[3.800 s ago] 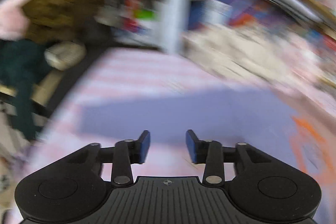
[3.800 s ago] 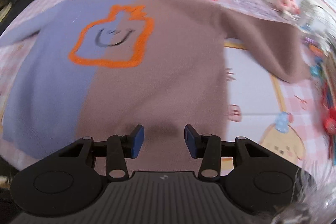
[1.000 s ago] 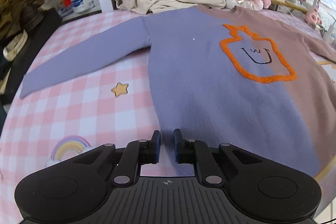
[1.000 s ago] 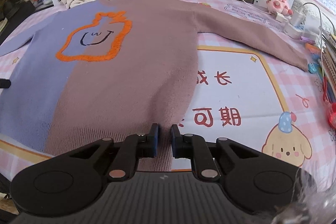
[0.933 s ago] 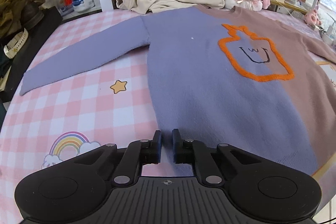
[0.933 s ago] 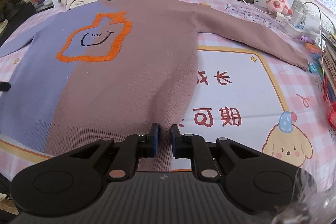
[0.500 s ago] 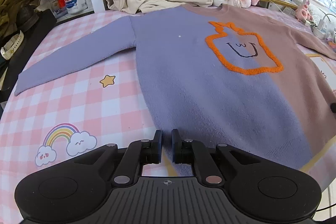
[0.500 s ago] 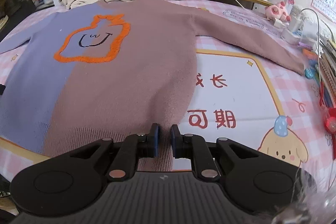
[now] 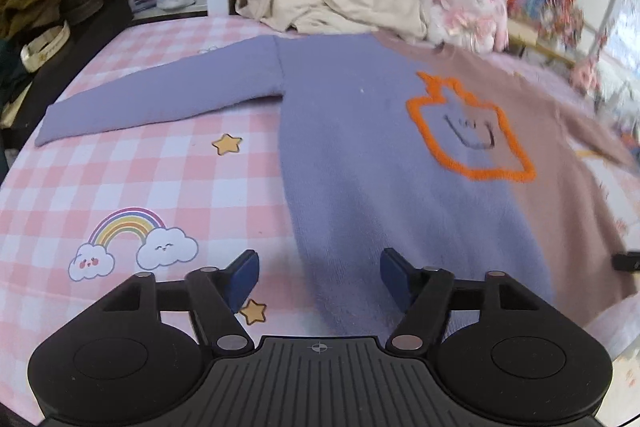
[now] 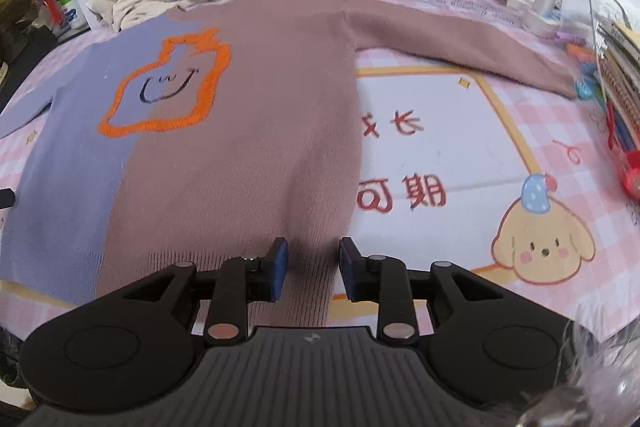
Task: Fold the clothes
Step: 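Open both grippers and withdraw them from the flattened sweater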
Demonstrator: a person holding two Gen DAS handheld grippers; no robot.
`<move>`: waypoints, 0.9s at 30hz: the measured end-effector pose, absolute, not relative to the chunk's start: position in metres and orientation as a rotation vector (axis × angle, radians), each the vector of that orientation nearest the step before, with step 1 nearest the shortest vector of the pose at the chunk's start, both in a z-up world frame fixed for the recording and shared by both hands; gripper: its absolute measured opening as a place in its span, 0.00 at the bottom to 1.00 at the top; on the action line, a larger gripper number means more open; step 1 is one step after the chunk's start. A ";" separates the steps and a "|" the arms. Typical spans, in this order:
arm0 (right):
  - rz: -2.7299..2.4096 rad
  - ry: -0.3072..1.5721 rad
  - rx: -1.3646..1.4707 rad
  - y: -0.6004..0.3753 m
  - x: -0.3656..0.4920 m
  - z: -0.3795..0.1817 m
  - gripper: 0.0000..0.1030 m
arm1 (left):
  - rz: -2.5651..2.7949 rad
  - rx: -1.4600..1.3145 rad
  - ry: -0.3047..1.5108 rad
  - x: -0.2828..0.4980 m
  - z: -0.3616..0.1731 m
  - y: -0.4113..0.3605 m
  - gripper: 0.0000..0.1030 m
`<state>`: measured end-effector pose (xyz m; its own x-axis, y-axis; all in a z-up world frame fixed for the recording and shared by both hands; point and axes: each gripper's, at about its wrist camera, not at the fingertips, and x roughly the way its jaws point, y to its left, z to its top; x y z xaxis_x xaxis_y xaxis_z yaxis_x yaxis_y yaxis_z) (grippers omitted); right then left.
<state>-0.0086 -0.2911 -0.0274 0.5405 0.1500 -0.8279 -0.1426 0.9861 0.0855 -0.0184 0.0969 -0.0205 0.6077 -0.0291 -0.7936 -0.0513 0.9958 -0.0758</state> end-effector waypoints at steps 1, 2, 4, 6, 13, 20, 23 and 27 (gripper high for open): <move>0.175 0.985 0.004 -0.290 -0.009 -0.028 0.28 | 0.018 -0.081 0.936 -0.018 -0.023 0.094 0.66; 0.176 0.986 0.000 -0.289 -0.010 -0.028 0.25 | 0.022 -0.078 0.952 -0.018 -0.027 0.092 0.64; 0.189 0.984 -0.001 -0.286 -0.010 -0.027 0.17 | 0.026 -0.065 0.958 -0.020 -0.029 0.090 0.58; 0.203 0.980 -0.013 -0.282 -0.011 -0.027 0.13 | 0.034 -0.061 0.951 -0.022 -0.028 0.092 0.43; 0.221 0.963 -0.043 -0.274 -0.011 -0.028 0.12 | 0.045 -0.100 0.953 -0.028 -0.026 0.107 0.21; 0.222 0.966 -0.047 -0.276 -0.010 -0.028 0.12 | 0.040 -0.081 0.953 -0.032 -0.026 0.102 0.21; 0.215 0.969 -0.047 -0.274 -0.011 -0.028 0.12 | 0.038 -0.086 0.954 -0.033 -0.026 0.103 0.21; 0.216 0.968 -0.057 -0.273 -0.012 -0.028 0.12 | 0.034 -0.075 0.956 -0.034 -0.026 0.102 0.21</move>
<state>-0.0123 -0.2733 -0.0284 0.5470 0.1564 -0.8224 -0.2074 0.9771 0.0479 -0.0339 0.1018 -0.0262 0.5768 -0.0045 -0.8169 -0.0623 0.9968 -0.0494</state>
